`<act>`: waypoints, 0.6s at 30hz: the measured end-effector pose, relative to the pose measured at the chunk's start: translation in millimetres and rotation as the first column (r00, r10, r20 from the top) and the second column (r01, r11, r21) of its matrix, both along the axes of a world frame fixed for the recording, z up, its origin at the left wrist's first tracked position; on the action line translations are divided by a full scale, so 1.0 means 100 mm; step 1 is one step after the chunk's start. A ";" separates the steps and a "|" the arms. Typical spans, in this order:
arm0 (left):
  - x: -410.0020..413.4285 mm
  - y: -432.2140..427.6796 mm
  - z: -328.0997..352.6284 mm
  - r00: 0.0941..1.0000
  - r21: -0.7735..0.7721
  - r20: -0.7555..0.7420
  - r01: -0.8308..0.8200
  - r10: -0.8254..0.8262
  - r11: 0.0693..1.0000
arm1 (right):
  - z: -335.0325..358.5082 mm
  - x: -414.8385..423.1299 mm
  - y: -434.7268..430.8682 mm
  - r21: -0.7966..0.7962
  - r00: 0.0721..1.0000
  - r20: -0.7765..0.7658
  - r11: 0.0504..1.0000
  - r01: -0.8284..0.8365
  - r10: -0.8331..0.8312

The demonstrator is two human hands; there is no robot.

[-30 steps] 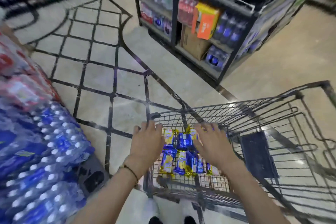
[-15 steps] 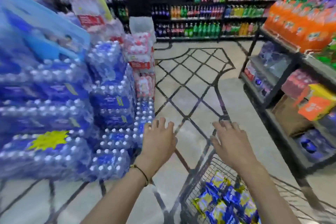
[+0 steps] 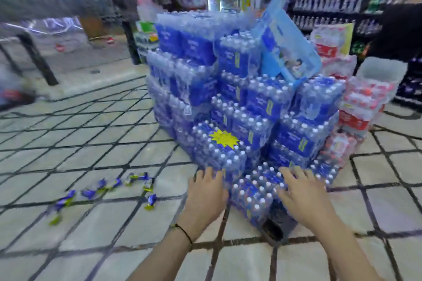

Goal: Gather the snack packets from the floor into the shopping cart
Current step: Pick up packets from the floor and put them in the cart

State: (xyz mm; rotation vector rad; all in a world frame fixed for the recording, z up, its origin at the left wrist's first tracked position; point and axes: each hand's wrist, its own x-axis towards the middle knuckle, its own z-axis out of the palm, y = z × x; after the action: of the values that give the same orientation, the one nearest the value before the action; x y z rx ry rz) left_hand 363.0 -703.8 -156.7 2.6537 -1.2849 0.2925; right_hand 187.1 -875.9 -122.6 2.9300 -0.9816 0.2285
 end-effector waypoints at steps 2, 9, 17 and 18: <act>0.24 0.37 0.01 0.996 -0.002 -0.012 -0.091 0.091 0.996 | 0.01 0.42 0.22 0.003 0.994 0.014 0.994 -0.106 0.106; 1.13 1.92 0.08 0.922 0.080 -0.107 -0.365 0.372 0.927 | 0.06 2.03 1.46 0.022 0.914 -0.023 0.914 -0.405 0.405; 2.19 3.86 0.13 0.813 0.144 -0.136 -0.550 0.567 0.823 | 0.02 3.67 3.23 0.093 0.797 -0.041 0.797 -0.597 0.602; 2.32 4.06 0.14 0.802 0.143 -0.133 -0.566 0.583 0.812 | 0.01 3.84 3.43 0.104 0.785 -0.037 0.783 -0.613 0.619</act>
State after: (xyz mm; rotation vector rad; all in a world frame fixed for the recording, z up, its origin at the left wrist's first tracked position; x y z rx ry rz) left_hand 594.6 -297.6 -142.9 3.0146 -0.4149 0.0703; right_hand 570.6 -533.2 -121.4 3.2072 0.0230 0.0972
